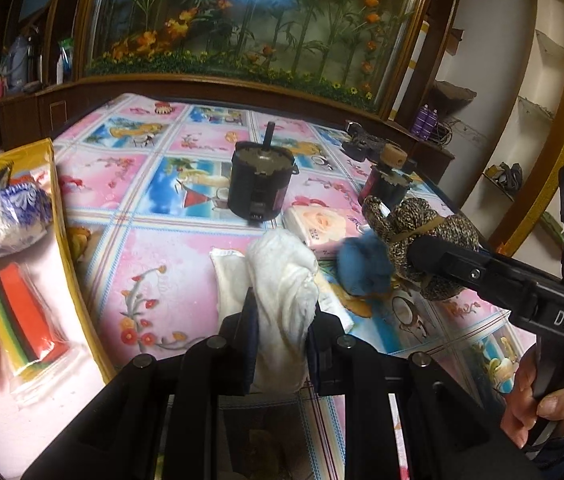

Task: Organize soft objects
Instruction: 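Grasp the white cloth with the left tool while the right tool grasps the brown knit hat, then carry the white cloth and knit hat over the box with both tools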

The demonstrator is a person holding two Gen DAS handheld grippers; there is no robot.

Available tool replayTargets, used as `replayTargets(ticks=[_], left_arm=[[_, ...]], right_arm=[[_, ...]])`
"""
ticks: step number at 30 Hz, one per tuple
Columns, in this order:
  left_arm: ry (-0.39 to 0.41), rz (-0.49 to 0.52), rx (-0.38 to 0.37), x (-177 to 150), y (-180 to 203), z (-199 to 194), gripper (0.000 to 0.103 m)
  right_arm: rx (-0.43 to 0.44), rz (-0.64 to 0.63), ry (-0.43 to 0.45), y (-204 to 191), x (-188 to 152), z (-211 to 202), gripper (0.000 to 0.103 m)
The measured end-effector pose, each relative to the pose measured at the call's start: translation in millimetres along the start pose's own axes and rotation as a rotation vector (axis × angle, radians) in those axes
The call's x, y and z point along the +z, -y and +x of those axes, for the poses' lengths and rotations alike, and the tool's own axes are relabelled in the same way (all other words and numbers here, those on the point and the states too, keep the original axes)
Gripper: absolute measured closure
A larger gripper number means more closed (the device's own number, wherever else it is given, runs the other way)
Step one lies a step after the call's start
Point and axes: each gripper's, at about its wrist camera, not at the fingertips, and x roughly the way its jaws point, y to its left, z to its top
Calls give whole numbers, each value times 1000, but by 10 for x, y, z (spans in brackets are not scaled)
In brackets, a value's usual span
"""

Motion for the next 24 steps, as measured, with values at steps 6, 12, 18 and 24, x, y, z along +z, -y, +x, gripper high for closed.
replayTargets(ticks=[6, 12, 18, 24], left_arm=[[69, 84, 92, -17, 151, -121, 84], [91, 108, 132, -42, 203, -183, 84], [108, 124, 160, -77, 232, -261, 84], [117, 134, 169, -103, 261, -319, 84]], right_arm=[[36, 4, 7, -27, -5, -4, 46], [44, -4, 17, -50, -15, -8, 46], [45, -6, 18, -61, -19, -9, 46], [44, -4, 18, -66, -20, -1, 46]])
